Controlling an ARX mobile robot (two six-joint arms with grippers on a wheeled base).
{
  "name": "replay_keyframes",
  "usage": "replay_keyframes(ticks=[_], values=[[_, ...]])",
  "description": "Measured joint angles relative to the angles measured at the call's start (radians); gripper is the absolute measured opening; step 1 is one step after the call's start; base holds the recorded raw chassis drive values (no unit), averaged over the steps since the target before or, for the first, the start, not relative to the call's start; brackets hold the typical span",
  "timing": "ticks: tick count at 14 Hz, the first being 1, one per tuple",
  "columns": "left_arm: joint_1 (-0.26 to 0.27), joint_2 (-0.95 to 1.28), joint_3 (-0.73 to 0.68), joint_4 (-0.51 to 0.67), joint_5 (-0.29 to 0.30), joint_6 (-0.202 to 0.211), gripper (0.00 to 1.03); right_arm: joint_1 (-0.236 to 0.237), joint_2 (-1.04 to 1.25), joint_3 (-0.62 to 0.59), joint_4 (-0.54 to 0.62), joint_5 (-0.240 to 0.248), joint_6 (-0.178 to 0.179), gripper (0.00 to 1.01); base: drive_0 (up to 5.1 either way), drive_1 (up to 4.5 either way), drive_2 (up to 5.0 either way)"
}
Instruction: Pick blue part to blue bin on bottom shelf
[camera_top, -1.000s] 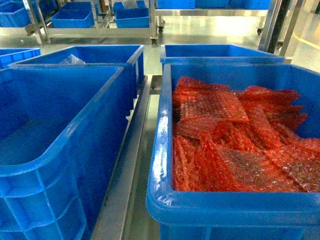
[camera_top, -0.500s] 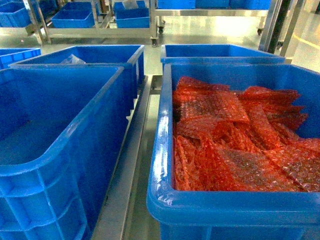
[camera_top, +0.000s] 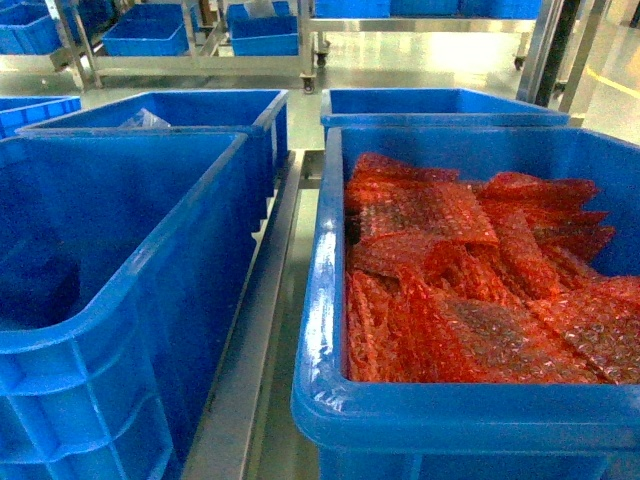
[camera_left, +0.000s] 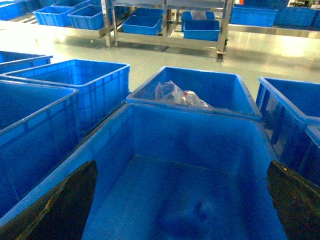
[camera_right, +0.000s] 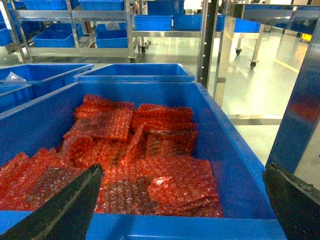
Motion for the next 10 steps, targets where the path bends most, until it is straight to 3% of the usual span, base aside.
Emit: replay_keyframes(ticks=[1, 3, 4, 6, 7, 8, 9, 10], values=[[0.002, 0.003, 0.0, 0.003, 0.008, -0.002, 0.97, 0.0, 0.0, 0.0, 0.0, 0.0, 0.0, 0.98, 0.0, 0.0, 0.0], [0.073, -0.068, -0.089, 0.1, 0.267, 0.041, 0.73, 0.0, 0.0, 0.0, -0.001, 0.0, 0.0, 0.98, 0.0, 0.0, 0.0], [0.086, -0.1, -0.136, 0.103, 0.315, 0.048, 0.61, 0.0, 0.0, 0.0, 0.001, 0.0, 0.0, 0.98, 0.0, 0.0, 0.0], [0.108, -0.148, -0.207, 0.103, 0.348, 0.049, 0.37, 0.0, 0.0, 0.0, 0.0, 0.0, 0.0, 0.98, 0.0, 0.0, 0.0], [0.17, -0.193, -0.237, 0.102, 0.419, 0.05, 0.22, 0.0, 0.0, 0.0, 0.0, 0.0, 0.0, 0.98, 0.0, 0.0, 0.0], [0.205, -0.223, -0.257, 0.097, 0.419, 0.049, 0.09, 0.0, 0.0, 0.0, -0.001, 0.0, 0.0, 0.98, 0.0, 0.0, 0.0], [0.202, -0.25, -0.277, 0.088, 0.429, 0.049, 0.01, 0.0, 0.0, 0.0, 0.001, 0.0, 0.0, 0.98, 0.0, 0.0, 0.0], [0.194, -0.28, -0.303, 0.072, 0.437, 0.051, 0.02, 0.0, 0.0, 0.0, 0.0, 0.0, 0.0, 0.98, 0.0, 0.0, 0.0]])
